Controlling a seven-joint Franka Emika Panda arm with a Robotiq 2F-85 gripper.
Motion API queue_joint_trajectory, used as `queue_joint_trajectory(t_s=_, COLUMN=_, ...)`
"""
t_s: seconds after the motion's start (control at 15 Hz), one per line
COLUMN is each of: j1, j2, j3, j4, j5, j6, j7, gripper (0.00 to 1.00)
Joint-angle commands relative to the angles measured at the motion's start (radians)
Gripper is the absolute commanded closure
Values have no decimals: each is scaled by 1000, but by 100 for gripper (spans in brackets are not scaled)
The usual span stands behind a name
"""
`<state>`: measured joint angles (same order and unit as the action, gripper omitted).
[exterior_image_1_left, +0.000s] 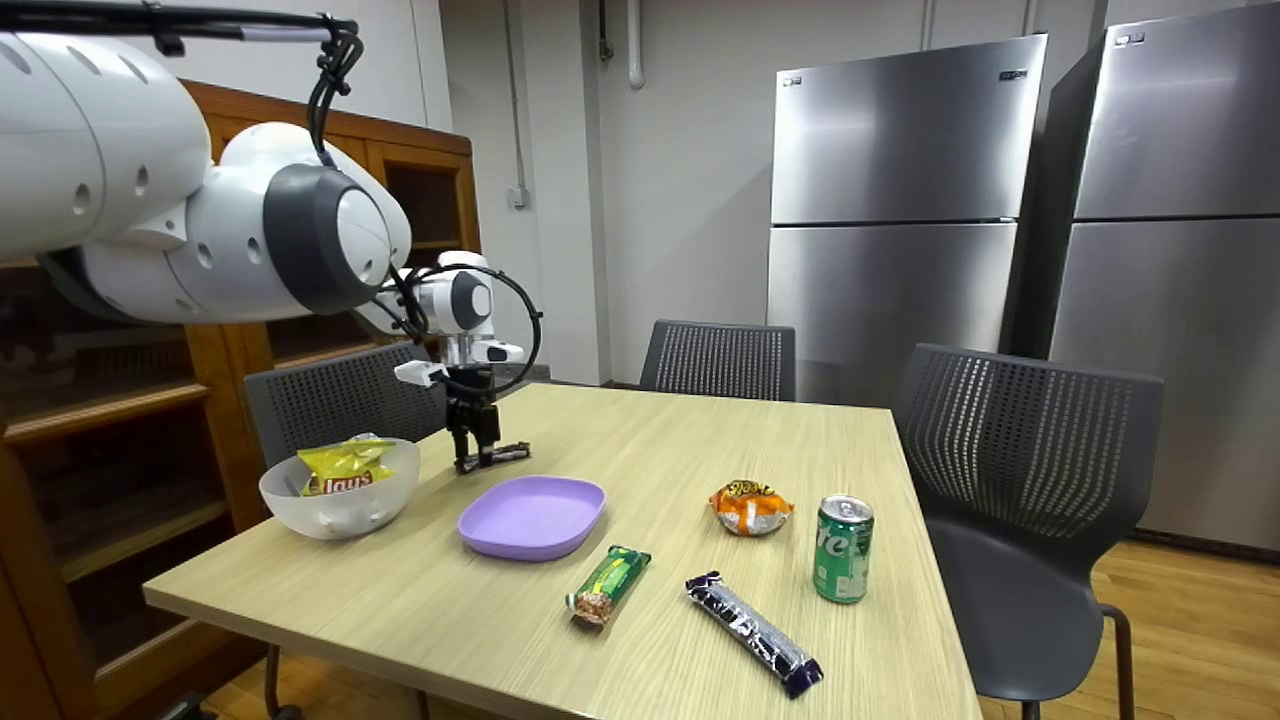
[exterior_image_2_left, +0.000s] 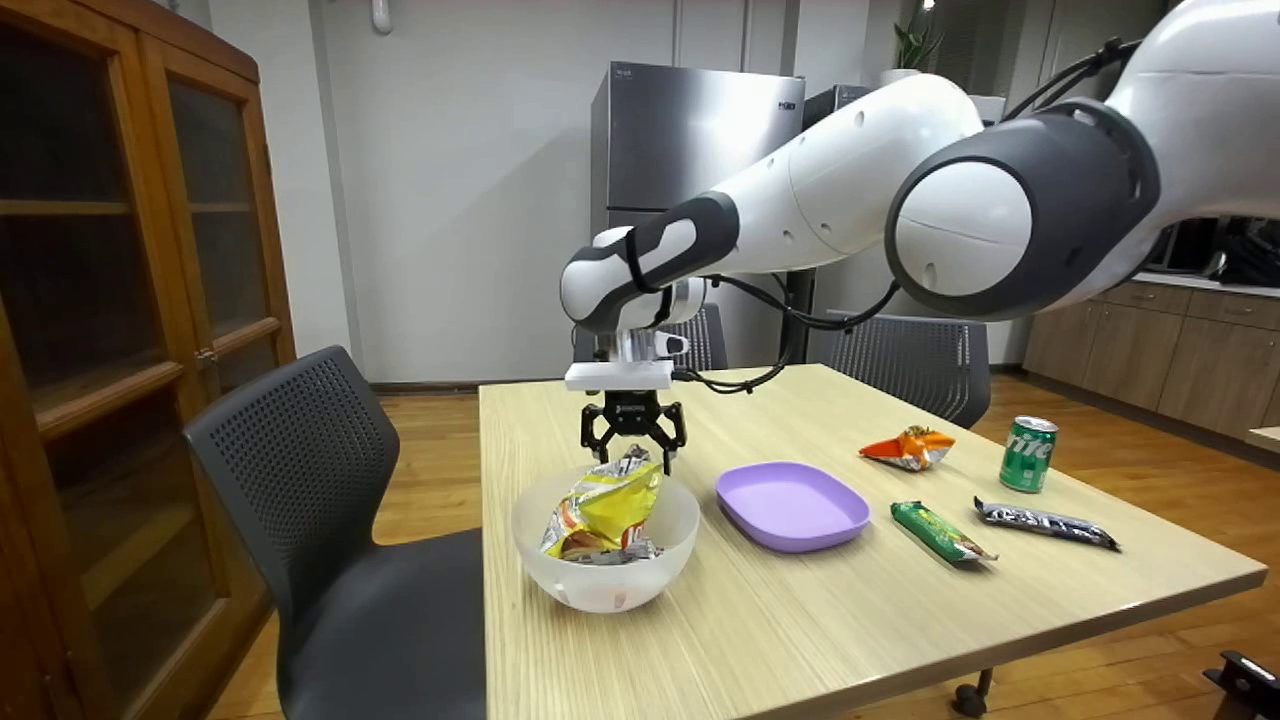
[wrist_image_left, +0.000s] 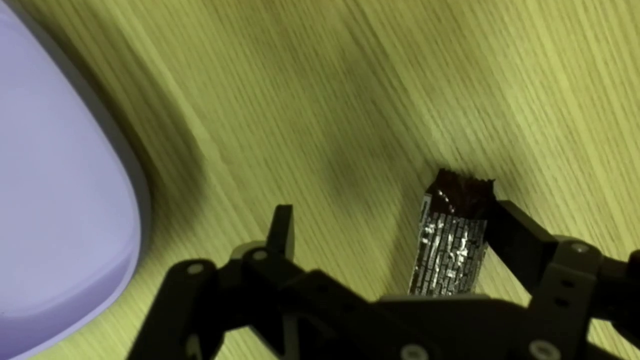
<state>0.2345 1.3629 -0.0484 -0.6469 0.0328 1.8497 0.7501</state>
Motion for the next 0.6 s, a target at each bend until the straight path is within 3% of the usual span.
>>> queue_joint_trajectory(t_s=0.0, j1=-12, j2=18, j3=5, j4=62, j5=13, j6=-21, j7=18, gripper=0)
queue_joint_trajectory(t_s=0.53, j1=-16, j2=31, j3=3, j4=82, j5=7, j6=-24, j7=16, gripper=0)
